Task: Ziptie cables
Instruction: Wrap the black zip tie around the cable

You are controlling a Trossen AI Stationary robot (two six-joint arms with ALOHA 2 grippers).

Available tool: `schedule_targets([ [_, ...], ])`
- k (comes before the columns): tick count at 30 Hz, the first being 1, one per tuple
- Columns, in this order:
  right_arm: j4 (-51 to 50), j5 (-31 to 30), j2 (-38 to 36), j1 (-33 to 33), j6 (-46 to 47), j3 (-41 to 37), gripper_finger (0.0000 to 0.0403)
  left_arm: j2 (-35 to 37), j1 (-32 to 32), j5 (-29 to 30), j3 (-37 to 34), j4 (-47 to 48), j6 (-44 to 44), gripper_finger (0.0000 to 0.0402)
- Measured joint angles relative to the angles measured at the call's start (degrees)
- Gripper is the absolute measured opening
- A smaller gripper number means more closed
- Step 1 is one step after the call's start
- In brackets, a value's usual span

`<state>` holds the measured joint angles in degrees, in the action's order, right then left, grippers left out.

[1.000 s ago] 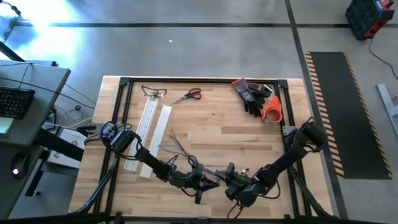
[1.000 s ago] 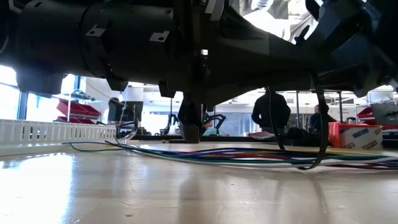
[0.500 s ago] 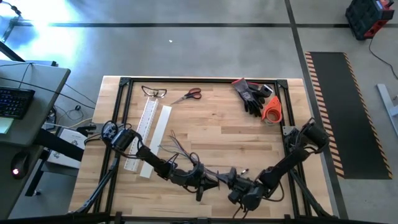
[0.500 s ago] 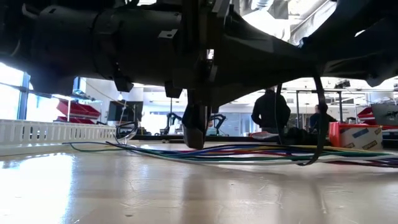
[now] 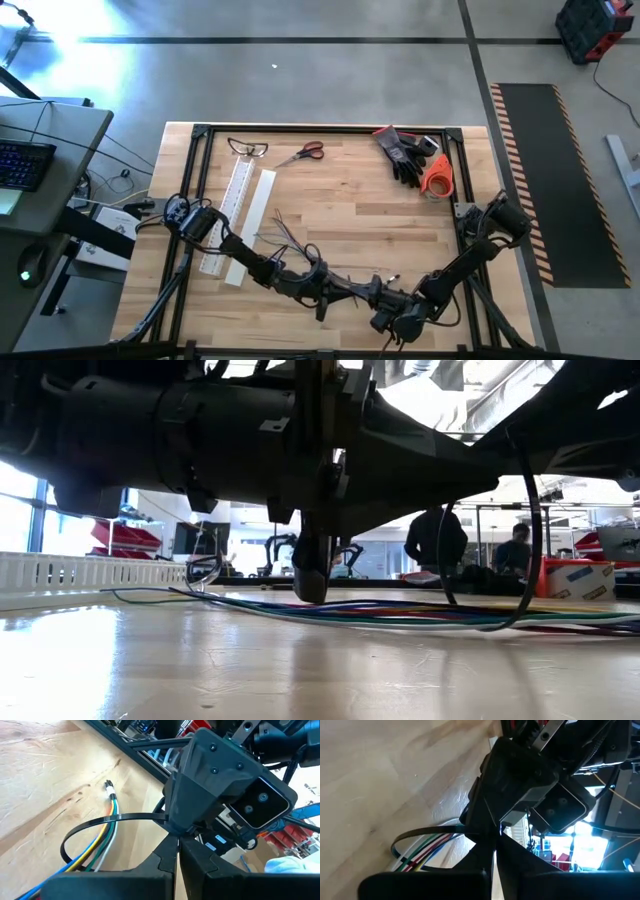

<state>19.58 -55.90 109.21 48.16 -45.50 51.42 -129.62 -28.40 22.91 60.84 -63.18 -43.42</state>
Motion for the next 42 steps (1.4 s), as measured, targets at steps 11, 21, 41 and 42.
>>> schedule_targets([
  [11, -0.09, 1.28, 0.0, 0.05, 3.4, -0.1, 0.0, 1.04, -2.51, 2.23, -0.02, 4.59, 13.21, 0.0],
  [21, -0.47, 1.04, 0.0, -0.15, 10.44, -0.28, 0.0, 7.25, -5.53, 21.55, -0.01, 20.79, 27.65, 0.0005],
  [41, 14.49, 2.86, 0.0, -1.29, 15.98, -5.9, 0.0, 4.69, 0.0, 10.05, 2.81, 20.96, 44.64, 0.0184],
  [42, 14.8, 3.38, 0.0, -1.29, 15.87, -5.9, 0.0, 4.19, 0.0, 10.83, 3.29, 20.97, 45.13, 0.018],
])
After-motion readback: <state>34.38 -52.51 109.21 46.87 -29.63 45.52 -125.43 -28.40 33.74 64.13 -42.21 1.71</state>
